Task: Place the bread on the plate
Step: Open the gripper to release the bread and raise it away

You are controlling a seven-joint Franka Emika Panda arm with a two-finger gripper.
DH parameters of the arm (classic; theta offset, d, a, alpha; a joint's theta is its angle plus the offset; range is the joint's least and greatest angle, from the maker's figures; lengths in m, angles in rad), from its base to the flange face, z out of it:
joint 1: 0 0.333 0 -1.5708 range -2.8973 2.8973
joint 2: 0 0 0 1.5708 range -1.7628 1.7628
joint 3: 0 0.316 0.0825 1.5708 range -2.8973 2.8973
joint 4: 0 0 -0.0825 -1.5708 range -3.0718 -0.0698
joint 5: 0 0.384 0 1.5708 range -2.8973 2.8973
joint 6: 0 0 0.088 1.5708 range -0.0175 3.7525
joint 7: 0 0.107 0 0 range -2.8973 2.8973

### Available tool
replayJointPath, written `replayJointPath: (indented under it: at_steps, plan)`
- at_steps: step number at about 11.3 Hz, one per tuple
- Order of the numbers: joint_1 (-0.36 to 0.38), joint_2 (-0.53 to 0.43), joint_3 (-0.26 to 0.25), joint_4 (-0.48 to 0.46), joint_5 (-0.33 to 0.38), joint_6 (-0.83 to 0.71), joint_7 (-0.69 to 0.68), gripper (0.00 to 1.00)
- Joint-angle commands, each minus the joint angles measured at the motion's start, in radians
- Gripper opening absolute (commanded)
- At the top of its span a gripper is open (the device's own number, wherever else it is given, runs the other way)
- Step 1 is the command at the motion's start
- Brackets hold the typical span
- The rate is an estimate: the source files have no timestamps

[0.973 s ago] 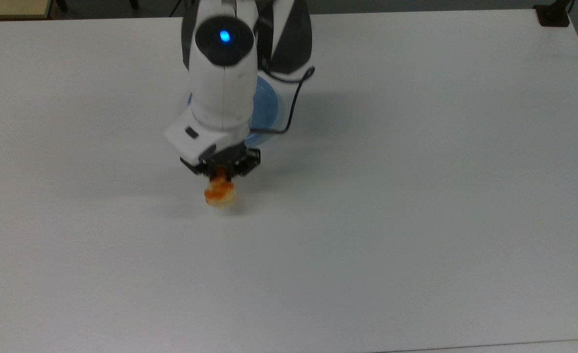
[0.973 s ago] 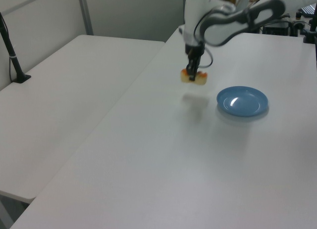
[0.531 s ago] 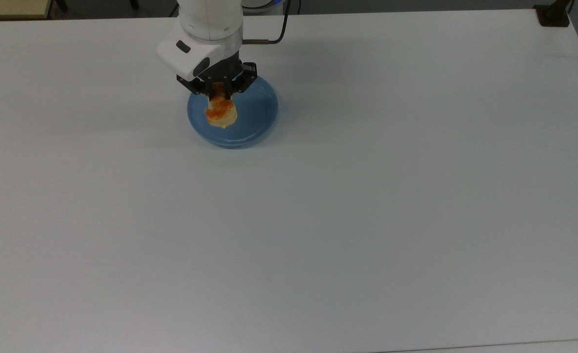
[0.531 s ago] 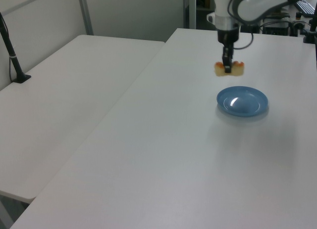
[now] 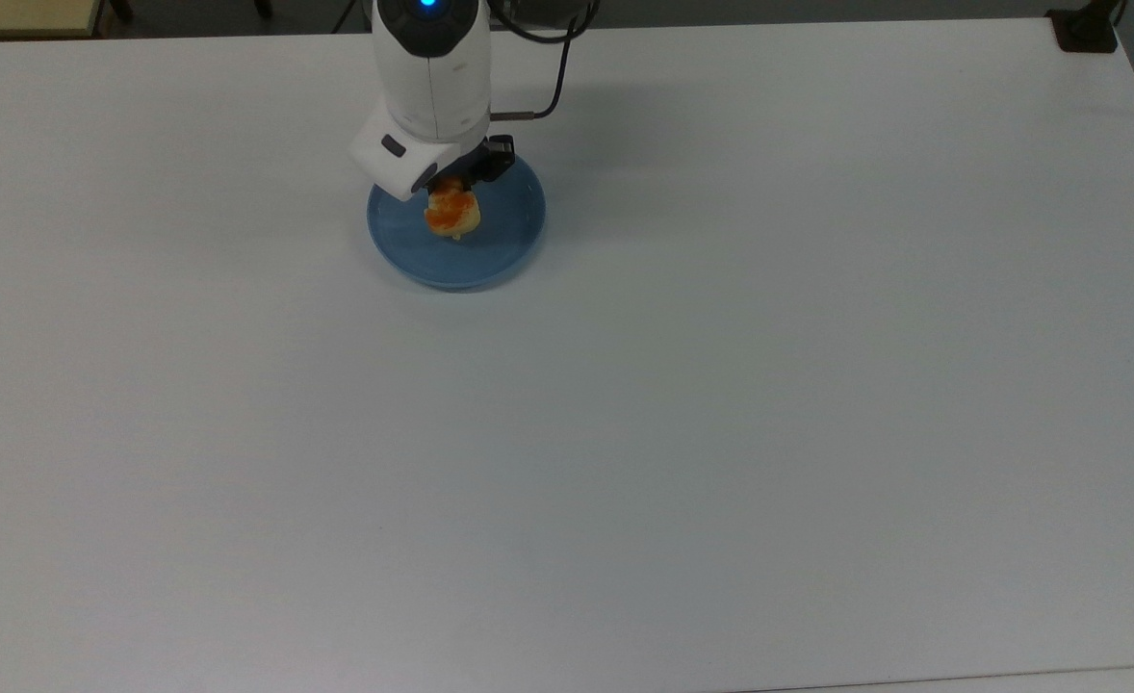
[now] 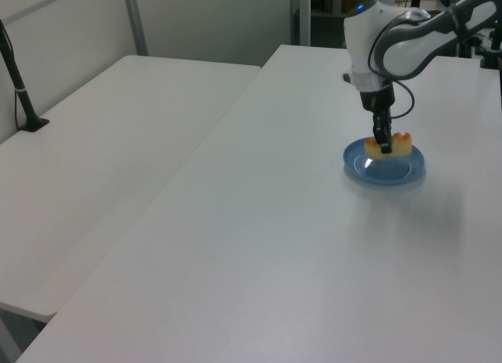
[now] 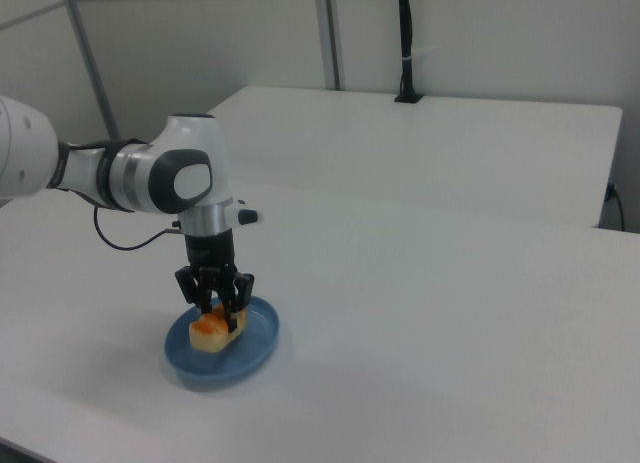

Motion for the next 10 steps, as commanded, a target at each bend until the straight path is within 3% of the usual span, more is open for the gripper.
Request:
replayJointPath:
  at_steps: [1, 4, 7, 10]
  plan:
    - [0.012, 0.014, -0.006, -0.01, 0.003, 0.052, -0.002, 1.0]
    - [0.009, -0.011, -0.001, 0.051, 0.009, 0.014, 0.024, 1.0]
    - [-0.002, -0.026, -0.003, 0.32, 0.016, -0.189, 0.068, 1.0]
    - [-0.005, -0.08, -0.003, 0.418, 0.016, -0.251, 0.229, 1.0]
